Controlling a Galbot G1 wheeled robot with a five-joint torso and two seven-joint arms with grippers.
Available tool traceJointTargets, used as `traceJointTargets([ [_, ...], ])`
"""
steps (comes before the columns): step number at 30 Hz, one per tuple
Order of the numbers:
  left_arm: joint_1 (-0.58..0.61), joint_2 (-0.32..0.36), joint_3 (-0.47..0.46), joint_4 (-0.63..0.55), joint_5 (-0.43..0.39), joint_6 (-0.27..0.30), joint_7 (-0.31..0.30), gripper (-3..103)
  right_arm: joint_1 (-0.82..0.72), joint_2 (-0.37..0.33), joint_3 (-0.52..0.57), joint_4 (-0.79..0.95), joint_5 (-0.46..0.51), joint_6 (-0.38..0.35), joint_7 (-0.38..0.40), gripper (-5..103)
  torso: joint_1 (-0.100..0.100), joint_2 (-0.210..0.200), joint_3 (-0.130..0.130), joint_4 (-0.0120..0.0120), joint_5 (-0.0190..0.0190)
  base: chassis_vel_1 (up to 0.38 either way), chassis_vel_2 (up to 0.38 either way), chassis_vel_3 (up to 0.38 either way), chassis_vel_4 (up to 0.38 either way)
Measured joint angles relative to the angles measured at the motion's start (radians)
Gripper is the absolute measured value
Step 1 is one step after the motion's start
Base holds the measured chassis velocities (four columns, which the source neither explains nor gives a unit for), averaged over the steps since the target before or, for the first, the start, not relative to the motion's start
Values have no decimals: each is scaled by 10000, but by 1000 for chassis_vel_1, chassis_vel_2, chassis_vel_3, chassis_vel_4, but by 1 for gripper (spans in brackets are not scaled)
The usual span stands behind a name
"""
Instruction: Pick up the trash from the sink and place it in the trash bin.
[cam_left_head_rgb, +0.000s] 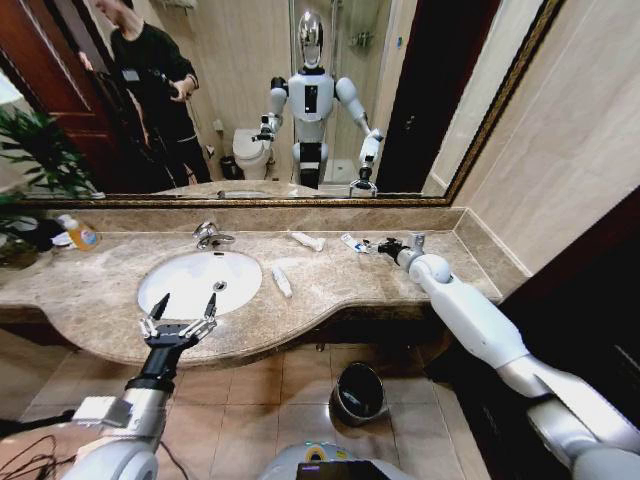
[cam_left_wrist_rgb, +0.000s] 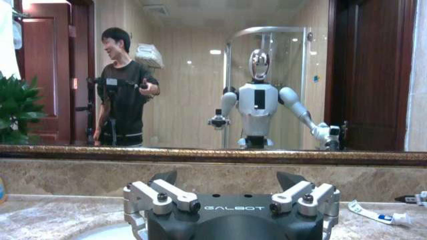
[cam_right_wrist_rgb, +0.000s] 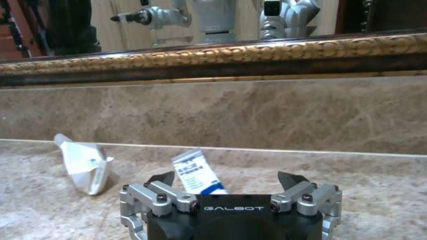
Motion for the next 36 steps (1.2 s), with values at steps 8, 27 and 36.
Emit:
traceJointTargets([
  [8, 0, 0, 0, 0, 0, 0, 0, 100, -233, 832, -7, 438, -383, 86, 2016, 100, 0, 0, 0, 2, -1, 0, 0, 0, 0],
  [27, 0, 0, 0, 0, 0, 0, 0, 100, 278, 1741, -377, -1225, -1468, 429, 2834, 100, 1, 0, 0, 0, 0, 0, 0, 0, 0],
  [36, 0, 0, 0, 0, 0, 0, 0, 100, 278, 1848, -354, -1384, -1429, 224, 2978, 101, 1, 0, 0, 1, -1, 0, 0, 0, 0],
])
